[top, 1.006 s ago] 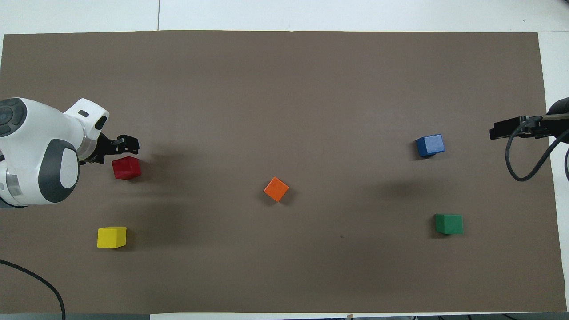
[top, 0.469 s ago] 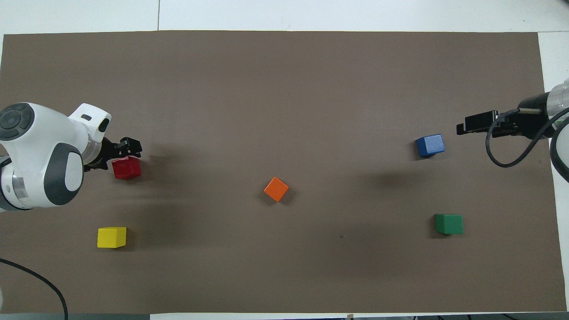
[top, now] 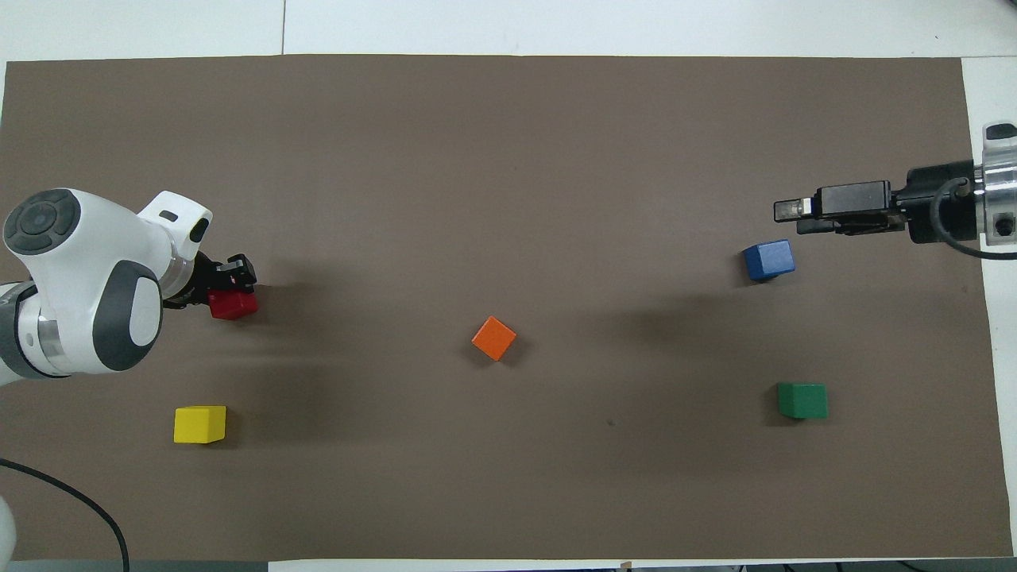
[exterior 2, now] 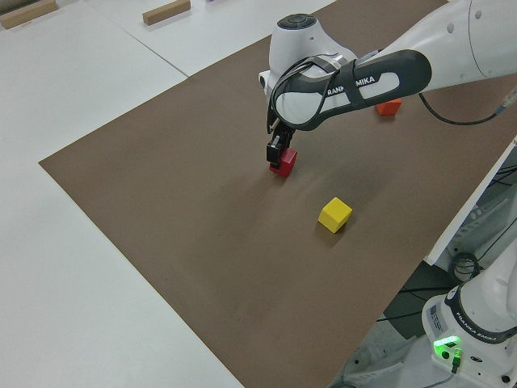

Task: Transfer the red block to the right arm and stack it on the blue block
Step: 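Grasp the red cube with the left gripper while the right gripper reaches inward, then lift the red cube with the left gripper toward the right gripper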

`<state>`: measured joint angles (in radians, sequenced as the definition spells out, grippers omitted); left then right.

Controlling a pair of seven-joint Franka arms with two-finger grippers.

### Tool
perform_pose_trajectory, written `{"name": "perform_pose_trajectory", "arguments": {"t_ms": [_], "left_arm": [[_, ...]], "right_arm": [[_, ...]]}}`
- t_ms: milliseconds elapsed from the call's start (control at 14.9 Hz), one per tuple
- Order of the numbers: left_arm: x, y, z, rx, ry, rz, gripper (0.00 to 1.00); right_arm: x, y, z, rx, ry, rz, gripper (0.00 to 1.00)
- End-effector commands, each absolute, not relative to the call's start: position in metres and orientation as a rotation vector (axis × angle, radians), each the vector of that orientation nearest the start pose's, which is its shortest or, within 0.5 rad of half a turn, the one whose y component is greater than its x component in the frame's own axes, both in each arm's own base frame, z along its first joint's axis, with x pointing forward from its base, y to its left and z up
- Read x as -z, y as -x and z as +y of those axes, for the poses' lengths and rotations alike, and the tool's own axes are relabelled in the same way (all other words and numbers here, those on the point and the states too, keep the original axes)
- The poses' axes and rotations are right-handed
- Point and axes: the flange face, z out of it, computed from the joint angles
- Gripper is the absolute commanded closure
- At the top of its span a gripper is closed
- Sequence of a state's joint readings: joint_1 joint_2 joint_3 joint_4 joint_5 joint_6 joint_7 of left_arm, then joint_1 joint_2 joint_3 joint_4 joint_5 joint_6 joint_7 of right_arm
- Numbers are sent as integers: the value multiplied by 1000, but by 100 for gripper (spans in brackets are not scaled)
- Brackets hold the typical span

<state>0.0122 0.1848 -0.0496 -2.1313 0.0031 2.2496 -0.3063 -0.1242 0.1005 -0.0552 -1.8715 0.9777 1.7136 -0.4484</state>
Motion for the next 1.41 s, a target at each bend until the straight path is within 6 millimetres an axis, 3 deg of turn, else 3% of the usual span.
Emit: {"name": "perform_pose_trajectory", "arguments": {"t_ms": [0, 201, 402, 536, 671, 939, 1140, 1341], "left_arm": [[-322, -559, -16, -66, 3107, -466, 100], [-357, -579, -18, -45, 3134, -613, 100], [-409, -596, -29, -134, 3165, -859, 100], [-432, -597, -51, -190, 3148, -991, 100], [-453, -597, -96, -262, 3160, -1196, 100], [-485, -592, -180, -467, 3162, -1576, 100], [-498, -587, -198, -671, 3182, -1754, 100], [-503, -578, -198, -1034, 3130, -2032, 100]], "right_arm": [[-426, -572, -19, 46, 1933, 41, 0], [-367, -572, -7, 20, 1720, 38, 0], [-343, -574, 5, 13, 1613, -10, 0], [-346, -576, 19, 31, 1550, -51, 0], [-366, -585, 35, 58, 1470, -81, 0], [-383, -593, 74, 76, 1384, -100, 0], [-377, -594, 82, 77, 1403, -92, 0], [-369, -589, 93, 53, 1401, -89, 0]]}}
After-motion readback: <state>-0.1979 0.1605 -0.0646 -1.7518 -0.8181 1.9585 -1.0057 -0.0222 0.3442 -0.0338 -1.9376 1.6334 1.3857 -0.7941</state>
